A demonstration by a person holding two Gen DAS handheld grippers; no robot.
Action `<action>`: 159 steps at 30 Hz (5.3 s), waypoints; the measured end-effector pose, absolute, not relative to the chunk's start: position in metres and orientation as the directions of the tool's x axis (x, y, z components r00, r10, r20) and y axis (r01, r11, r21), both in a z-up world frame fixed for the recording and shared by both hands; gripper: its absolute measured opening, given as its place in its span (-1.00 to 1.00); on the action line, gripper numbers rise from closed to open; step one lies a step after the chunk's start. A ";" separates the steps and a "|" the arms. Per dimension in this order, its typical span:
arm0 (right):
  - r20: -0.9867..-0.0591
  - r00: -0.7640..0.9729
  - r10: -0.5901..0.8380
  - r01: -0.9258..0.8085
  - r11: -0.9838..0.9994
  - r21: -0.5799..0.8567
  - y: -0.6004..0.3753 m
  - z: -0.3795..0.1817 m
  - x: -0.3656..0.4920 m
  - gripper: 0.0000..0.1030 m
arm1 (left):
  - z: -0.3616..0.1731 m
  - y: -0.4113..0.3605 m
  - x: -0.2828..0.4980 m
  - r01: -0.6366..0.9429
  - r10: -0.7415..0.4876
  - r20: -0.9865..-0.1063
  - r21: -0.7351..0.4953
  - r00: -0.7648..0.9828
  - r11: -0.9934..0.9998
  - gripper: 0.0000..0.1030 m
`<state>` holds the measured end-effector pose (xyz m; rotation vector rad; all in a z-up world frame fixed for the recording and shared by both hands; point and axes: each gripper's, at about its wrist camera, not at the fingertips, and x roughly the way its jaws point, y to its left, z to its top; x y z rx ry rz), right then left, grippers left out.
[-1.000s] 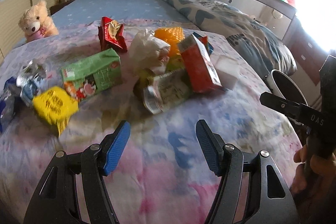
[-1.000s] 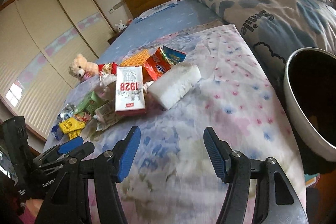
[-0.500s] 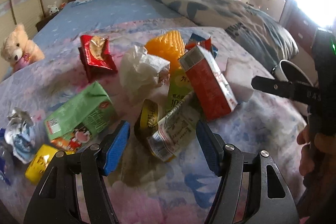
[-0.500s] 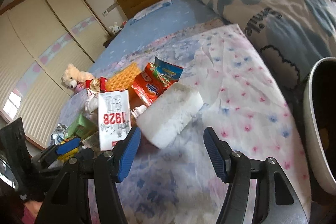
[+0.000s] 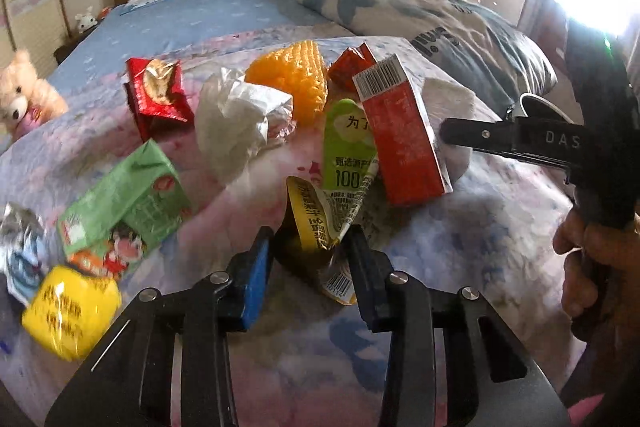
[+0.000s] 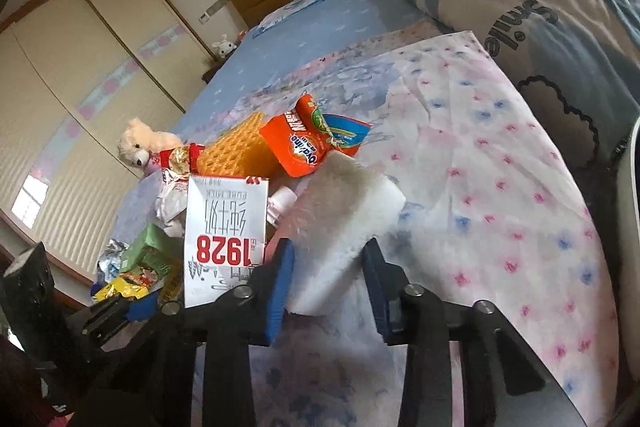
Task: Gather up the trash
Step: 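Grasp the white sponge block with the right gripper while the left grasps the green pouch, then carry the sponge block and green pouch over the bin with both grippers, then open both grippers to drop the sponge and pouch into the bin, then grasp the red milk carton with the right gripper while the left grasps the yellow wrapper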
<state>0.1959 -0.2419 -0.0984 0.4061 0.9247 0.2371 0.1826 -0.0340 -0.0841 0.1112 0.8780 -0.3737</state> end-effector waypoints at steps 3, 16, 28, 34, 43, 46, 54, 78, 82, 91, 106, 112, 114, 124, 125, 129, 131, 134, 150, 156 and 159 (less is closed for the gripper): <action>-0.715 0.598 0.361 -0.019 0.899 0.438 -0.249 -0.092 0.184 -0.39 | -0.077 -0.029 0.171 0.328 -0.261 -0.750 -0.063 0.608 0.943 -0.32; -0.681 0.649 0.339 0.016 0.889 0.458 -0.287 -0.072 0.129 -0.43 | -0.049 -0.029 0.132 0.269 -0.288 -0.685 -0.139 0.669 0.953 -0.33; -0.672 0.685 0.281 0.077 0.889 0.451 -0.334 -0.059 0.085 -0.43 | -0.045 -0.095 0.118 0.405 -0.381 -0.684 -0.136 0.622 0.904 -0.33; -0.669 0.698 0.256 0.101 0.889 0.446 -0.355 -0.054 0.067 -0.43 | -0.045 -0.123 0.115 0.456 -0.414 -0.691 -0.136 0.593 0.880 -0.33; -0.662 0.722 0.201 0.156 0.885 0.439 -0.389 -0.047 0.045 -0.43 | -0.041 -0.168 0.114 0.534 -0.460 -0.691 -0.127 0.557 0.836 -0.33; -0.662 0.726 0.184 0.179 0.879 0.441 -0.402 -0.046 0.041 -0.43 | -0.040 -0.183 0.116 0.556 -0.472 -0.694 -0.123 0.544 0.822 -0.32; -0.659 0.739 0.142 0.225 0.870 0.440 -0.431 -0.043 0.033 -0.43 | -0.035 -0.219 0.118 0.609 -0.497 -0.697 -0.108 0.517 0.785 -0.32; -0.682 0.725 0.092 0.294 0.855 0.428 -0.481 -0.051 0.048 -0.43 | -0.041 -0.292 0.144 0.659 -0.499 -0.737 -0.096 0.456 0.746 -0.32; -0.688 0.720 0.089 0.296 0.858 0.420 -0.484 -0.053 0.052 -0.42 | -0.042 -0.300 0.149 0.663 -0.499 -0.742 -0.097 0.449 0.742 -0.32; -0.703 0.706 0.086 0.299 0.863 0.406 -0.488 -0.056 0.060 -0.42 | -0.045 -0.311 0.157 0.670 -0.491 -0.754 -0.092 0.436 0.736 -0.32; -0.729 0.681 0.070 0.315 0.870 0.379 -0.497 -0.060 0.074 -0.25 | -0.047 -0.324 0.164 0.672 -0.498 -0.764 -0.116 0.410 0.731 -0.15; -0.716 0.695 0.066 0.320 0.863 0.390 -0.495 -0.056 0.068 0.03 | -0.042 -0.304 0.154 0.649 -0.505 -0.737 -0.119 0.450 0.752 0.20; -0.710 0.701 0.067 0.321 0.860 0.398 -0.492 -0.056 0.065 0.12 | -0.042 -0.292 0.150 0.636 -0.508 -0.729 -0.129 0.460 0.761 0.20; -0.670 0.734 0.112 0.235 0.883 0.405 -0.434 -0.048 0.056 0.44 | -0.051 -0.209 0.128 0.524 -0.454 -0.720 -0.147 0.525 0.839 0.22; -0.668 0.734 0.120 0.225 0.886 0.406 -0.427 -0.047 0.056 0.44 | -0.052 -0.199 0.126 0.507 -0.443 -0.720 -0.147 0.534 0.849 0.22; -0.662 0.732 0.160 0.169 0.899 0.404 -0.396 -0.046 0.059 0.45 | -0.057 -0.159 0.120 0.443 -0.403 -0.723 -0.150 0.561 0.884 0.22; -0.664 0.726 0.178 0.142 0.906 0.398 -0.379 -0.047 0.060 0.45 | -0.060 -0.139 0.117 0.410 -0.383 -0.725 -0.153 0.572 0.899 0.22; -0.669 0.712 0.215 0.095 0.914 0.394 -0.351 -0.050 0.064 0.46 | -0.064 -0.113 0.111 0.365 -0.350 -0.726 -0.147 0.592 0.920 0.22; -0.698 0.642 0.316 -0.058 0.929 0.367 -0.251 -0.063 0.089 0.46 | -0.071 0.009 0.083 0.099 -0.200 -0.719 -0.180 0.665 0.979 0.23; -0.709 0.625 0.328 -0.095 0.933 0.348 -0.224 -0.069 0.101 0.46 | -0.079 0.049 0.084 -0.015 -0.135 -0.735 -0.194 0.665 0.981 0.27; -0.718 0.617 0.323 -0.102 0.937 0.335 -0.214 -0.073 0.110 0.46 | -0.083 0.063 0.089 -0.058 -0.113 -0.744 -0.201 0.659 0.978 0.29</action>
